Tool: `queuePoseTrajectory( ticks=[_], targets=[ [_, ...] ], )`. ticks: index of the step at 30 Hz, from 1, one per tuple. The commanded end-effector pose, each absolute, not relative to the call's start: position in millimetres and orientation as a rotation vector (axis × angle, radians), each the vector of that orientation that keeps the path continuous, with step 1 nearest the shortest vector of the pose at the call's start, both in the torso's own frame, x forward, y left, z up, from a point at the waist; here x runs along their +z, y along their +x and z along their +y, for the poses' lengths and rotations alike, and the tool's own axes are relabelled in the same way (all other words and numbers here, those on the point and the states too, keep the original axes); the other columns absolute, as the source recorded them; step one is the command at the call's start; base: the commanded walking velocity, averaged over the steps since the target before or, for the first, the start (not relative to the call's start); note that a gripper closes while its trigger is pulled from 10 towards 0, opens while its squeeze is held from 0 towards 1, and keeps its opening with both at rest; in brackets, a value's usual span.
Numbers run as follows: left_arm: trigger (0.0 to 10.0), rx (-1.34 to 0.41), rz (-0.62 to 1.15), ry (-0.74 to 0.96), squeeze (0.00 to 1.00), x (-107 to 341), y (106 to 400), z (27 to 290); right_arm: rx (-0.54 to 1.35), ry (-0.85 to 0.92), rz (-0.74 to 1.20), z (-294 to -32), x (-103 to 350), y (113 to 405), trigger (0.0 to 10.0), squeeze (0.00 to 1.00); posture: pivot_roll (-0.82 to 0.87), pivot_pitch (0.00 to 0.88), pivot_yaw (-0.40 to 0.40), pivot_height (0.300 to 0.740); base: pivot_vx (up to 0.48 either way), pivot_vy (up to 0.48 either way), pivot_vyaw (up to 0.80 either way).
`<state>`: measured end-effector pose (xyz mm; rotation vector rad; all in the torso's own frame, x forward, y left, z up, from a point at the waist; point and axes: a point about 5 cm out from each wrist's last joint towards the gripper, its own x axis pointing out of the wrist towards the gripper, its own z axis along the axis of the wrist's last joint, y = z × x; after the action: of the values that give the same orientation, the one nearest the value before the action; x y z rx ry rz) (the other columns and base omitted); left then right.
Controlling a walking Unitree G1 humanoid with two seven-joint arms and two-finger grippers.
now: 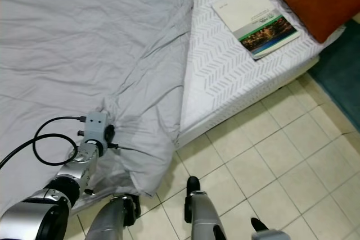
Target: Clean up the room
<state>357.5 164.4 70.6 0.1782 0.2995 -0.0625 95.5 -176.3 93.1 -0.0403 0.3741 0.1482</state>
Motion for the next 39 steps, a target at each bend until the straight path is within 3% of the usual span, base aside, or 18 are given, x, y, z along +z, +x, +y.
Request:
queuePoseTrajectory(
  ticks=[1, 6, 11, 18, 31, 39],
  targets=[
    [10.0, -0.118, 0.388, 0.196, 0.00, 45.7, 341.2, 161.0, 0.132, -0.037, 0.432, -176.2, 81.1, 90.7, 10.0, 0.00, -0.33, 0.454, 0.058, 0.740, 0.000, 0.000, 0.00],
    [10.0, -0.254, 0.301, 0.230, 0.00, 56.0, 346.1, 136.2, 0.055, -0.061, 0.339, -184.7, 77.3, 120.2, 10.0, 0.00, -0.36, 0.323, 0.123, 0.740, 0.000, 0.000, 0.00],
    [10.0, -0.260, 0.269, 0.199, 0.00, 65.4, 352.2, 130.5, 0.018, -0.075, 0.310, -191.0, 77.8, 127.7, 10.0, 0.00, -0.38, 0.287, 0.128, 0.740, 0.000, 0.000, 0.00],
    [10.0, -0.295, 0.249, 0.191, 0.00, 67.7, 352.6, 126.7, -0.009, -0.090, 0.315, -199.3, 76.4, 122.9, 10.0, 0.00, -0.38, 0.295, 0.110, 0.740, 0.000, 0.000, 0.00],
    [10.0, -0.423, 0.228, 0.162, 0.00, 65.1, 346.3, 95.0, 0.029, -0.106, 0.283, -198.1, 76.2, 136.6, 10.0, 0.00, -0.38, 0.275, 0.109, 0.740, 0.000, -0.462, 0.00],
    [10.0, -0.460, 0.233, 0.157, 0.00, 64.6, 344.3, 80.9, 0.049, -0.106, 0.308, -198.8, 74.1, 130.4, 10.0, 0.00, -0.38, 0.277, 0.088, 0.740, 0.000, -0.458, 0.00]
  ],
)
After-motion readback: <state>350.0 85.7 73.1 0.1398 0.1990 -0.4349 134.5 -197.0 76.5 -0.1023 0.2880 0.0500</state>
